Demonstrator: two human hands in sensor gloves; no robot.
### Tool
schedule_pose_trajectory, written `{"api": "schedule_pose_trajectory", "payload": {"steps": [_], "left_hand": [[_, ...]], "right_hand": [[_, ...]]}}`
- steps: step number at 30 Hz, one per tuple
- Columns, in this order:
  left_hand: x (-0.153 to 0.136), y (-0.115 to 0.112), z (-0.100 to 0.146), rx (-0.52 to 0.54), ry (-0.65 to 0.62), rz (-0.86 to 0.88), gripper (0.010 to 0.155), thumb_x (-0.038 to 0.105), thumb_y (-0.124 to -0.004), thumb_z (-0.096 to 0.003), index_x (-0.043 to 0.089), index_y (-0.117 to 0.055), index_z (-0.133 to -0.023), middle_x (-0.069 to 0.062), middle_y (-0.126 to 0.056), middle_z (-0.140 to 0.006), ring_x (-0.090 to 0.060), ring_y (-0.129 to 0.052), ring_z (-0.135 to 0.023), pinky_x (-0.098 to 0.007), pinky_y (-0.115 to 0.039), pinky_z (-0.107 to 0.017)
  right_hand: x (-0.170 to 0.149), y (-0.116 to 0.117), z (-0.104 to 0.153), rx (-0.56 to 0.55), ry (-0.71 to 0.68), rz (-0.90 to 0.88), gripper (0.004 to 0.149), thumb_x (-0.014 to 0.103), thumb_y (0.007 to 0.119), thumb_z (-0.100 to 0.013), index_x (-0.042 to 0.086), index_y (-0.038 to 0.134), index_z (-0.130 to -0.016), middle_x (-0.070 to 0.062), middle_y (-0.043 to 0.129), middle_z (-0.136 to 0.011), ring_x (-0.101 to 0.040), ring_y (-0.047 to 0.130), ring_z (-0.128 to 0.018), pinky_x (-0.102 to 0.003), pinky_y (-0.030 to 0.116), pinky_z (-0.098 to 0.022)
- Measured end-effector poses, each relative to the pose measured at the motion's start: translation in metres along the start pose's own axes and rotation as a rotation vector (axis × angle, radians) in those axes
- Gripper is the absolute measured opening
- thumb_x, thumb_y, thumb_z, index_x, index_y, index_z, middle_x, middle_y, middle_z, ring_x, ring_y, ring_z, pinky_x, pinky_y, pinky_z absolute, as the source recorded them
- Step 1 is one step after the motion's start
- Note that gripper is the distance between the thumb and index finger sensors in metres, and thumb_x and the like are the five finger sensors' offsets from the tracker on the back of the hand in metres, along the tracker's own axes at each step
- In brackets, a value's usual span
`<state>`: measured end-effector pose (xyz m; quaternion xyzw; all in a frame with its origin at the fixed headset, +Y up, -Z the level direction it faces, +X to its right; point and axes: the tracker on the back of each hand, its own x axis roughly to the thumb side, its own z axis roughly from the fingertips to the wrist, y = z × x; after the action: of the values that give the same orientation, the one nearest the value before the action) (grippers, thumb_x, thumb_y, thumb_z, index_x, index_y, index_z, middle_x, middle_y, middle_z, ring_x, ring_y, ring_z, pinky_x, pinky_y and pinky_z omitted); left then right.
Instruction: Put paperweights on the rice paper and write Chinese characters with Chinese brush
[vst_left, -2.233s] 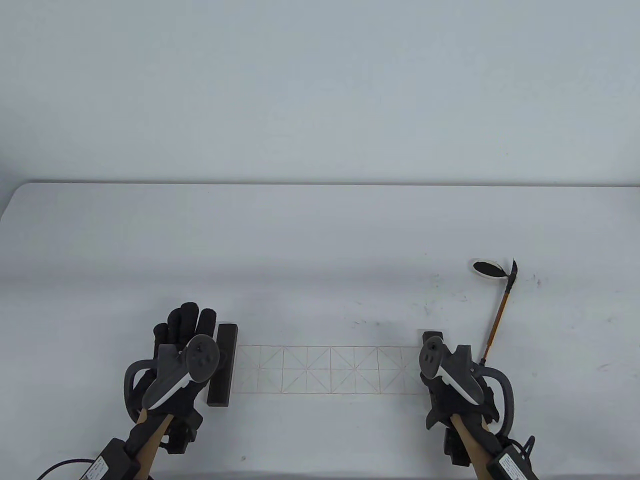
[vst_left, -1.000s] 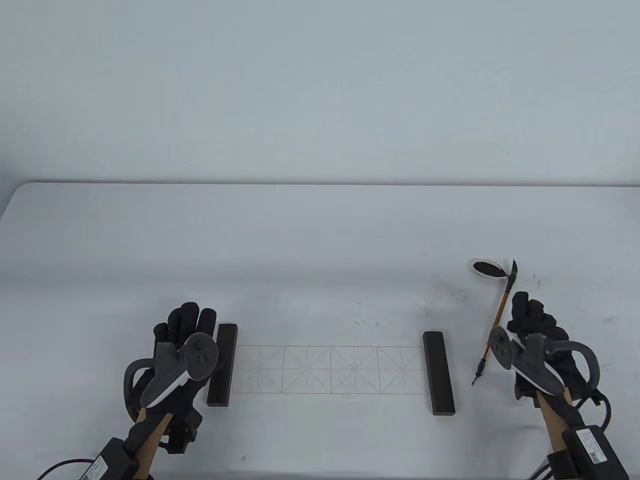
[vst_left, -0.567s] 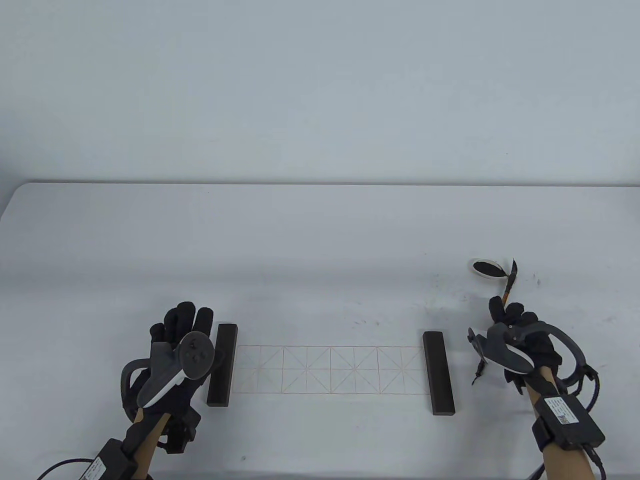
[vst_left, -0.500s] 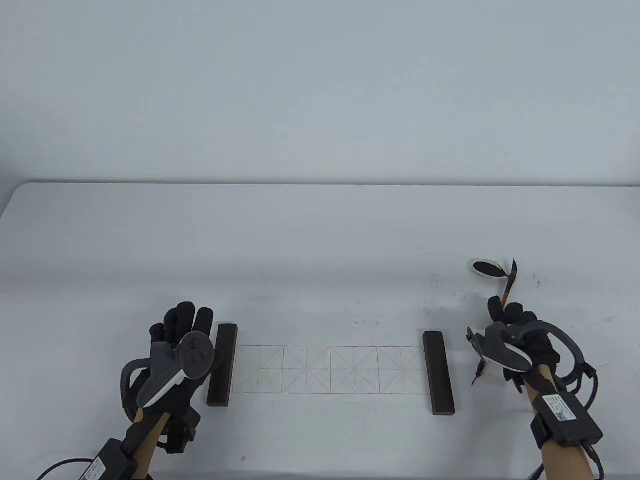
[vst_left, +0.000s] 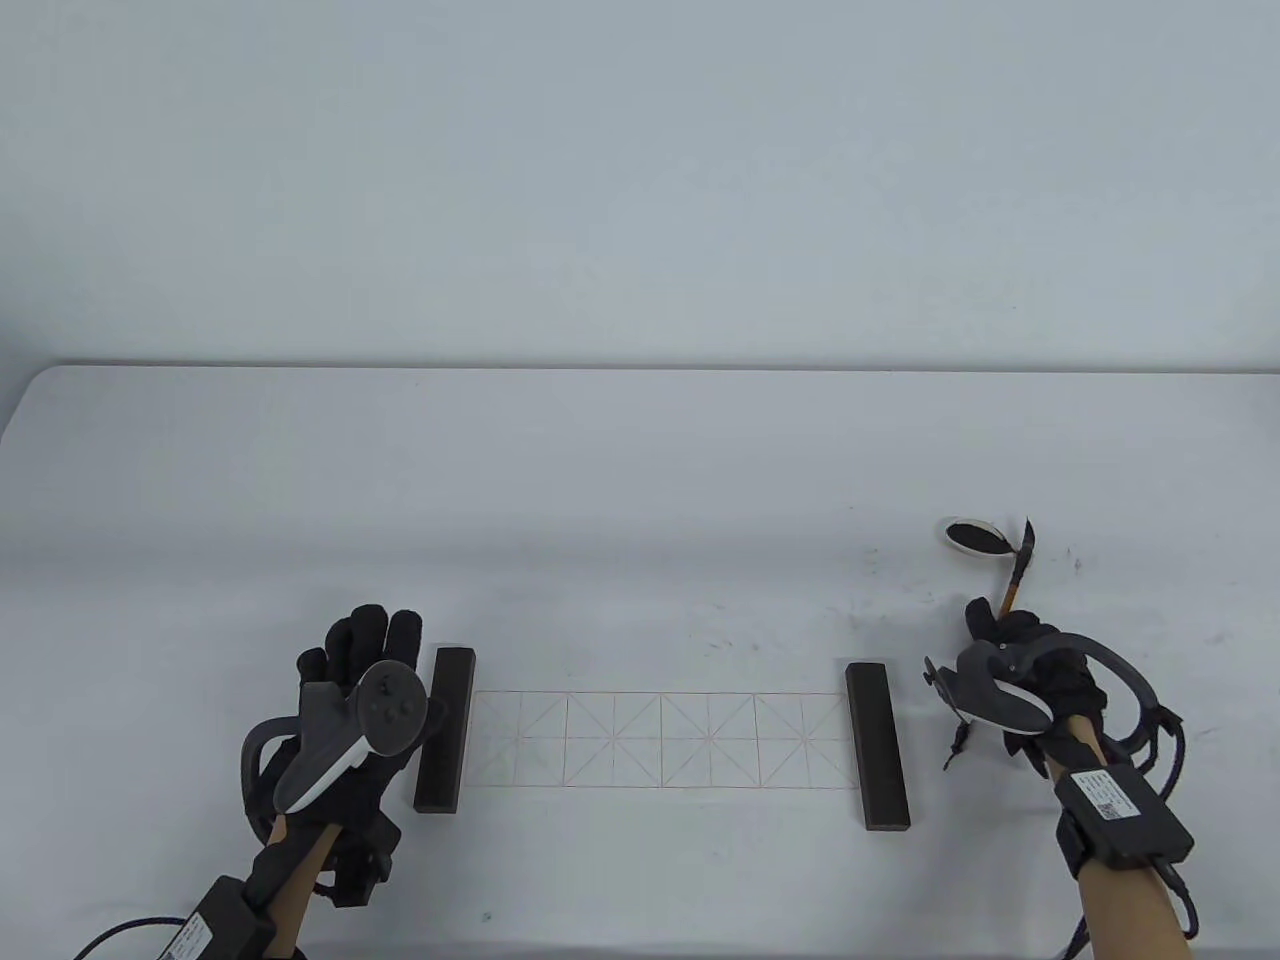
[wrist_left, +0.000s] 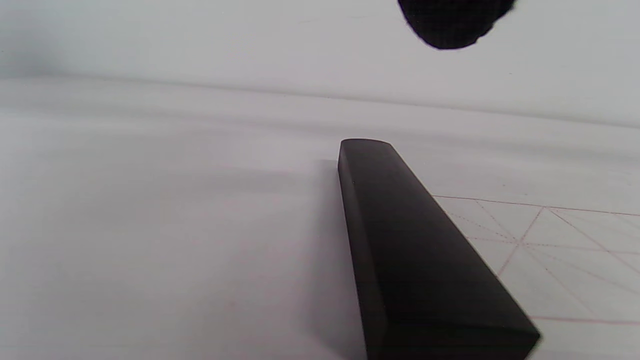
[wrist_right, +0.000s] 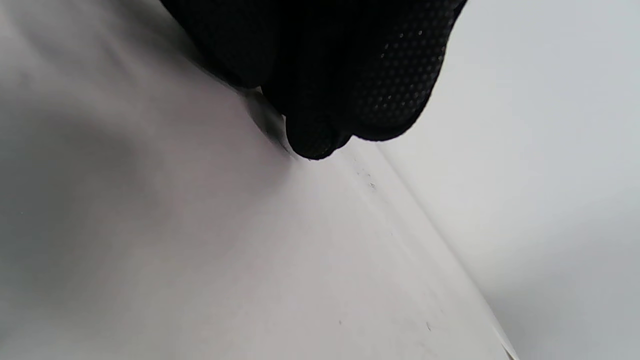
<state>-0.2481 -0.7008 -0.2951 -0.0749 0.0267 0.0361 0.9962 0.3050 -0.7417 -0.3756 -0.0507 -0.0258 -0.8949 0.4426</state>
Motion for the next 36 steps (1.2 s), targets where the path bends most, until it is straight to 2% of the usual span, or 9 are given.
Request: {"api": "schedule_pose_trajectory", "payload": {"steps": [7,22,36], "left_hand": [[-0.0001,0.0005,0.0003,-0.012,0.008,0.004,0.086,0.056,-0.057,-0.0552,0.035,-0.002,-0.118,-0.006,-0.004,-0.129,-0.036,-0.014,-0.123,-0.052,-0.013,-0.088],[-0.0012,0.0018,-0.0002,-0.01,0.012,0.002,0.087,0.056,-0.058,-0.0545,0.035,-0.002,-0.118,-0.008,-0.005,-0.129,-0.037,-0.015,-0.123,-0.052,-0.015,-0.088],[-0.0033,0.0023,-0.0002,0.002,0.016,0.01,0.087,0.057,-0.058,-0.0545,0.034,-0.003,-0.118,-0.008,-0.006,-0.129,-0.038,-0.016,-0.123,-0.053,-0.015,-0.088]], "right_hand": [[0.0005,0.0006,-0.0031,-0.066,-0.013,0.004,0.06,0.025,0.076,-0.054,0.028,0.048,-0.106,-0.004,0.08,-0.092,-0.015,0.096,-0.068,-0.03,0.086,-0.047],[0.002,0.0026,-0.005,-0.129,-0.013,-0.013,0.05,0.026,0.075,-0.054,0.027,0.057,-0.101,-0.004,0.084,-0.087,-0.016,0.097,-0.064,-0.031,0.086,-0.045],[0.0015,0.0018,-0.0053,-0.159,-0.001,0.004,0.049,0.026,0.076,-0.054,0.027,0.059,-0.099,-0.004,0.085,-0.086,-0.016,0.097,-0.064,-0.032,0.087,-0.045]]}}
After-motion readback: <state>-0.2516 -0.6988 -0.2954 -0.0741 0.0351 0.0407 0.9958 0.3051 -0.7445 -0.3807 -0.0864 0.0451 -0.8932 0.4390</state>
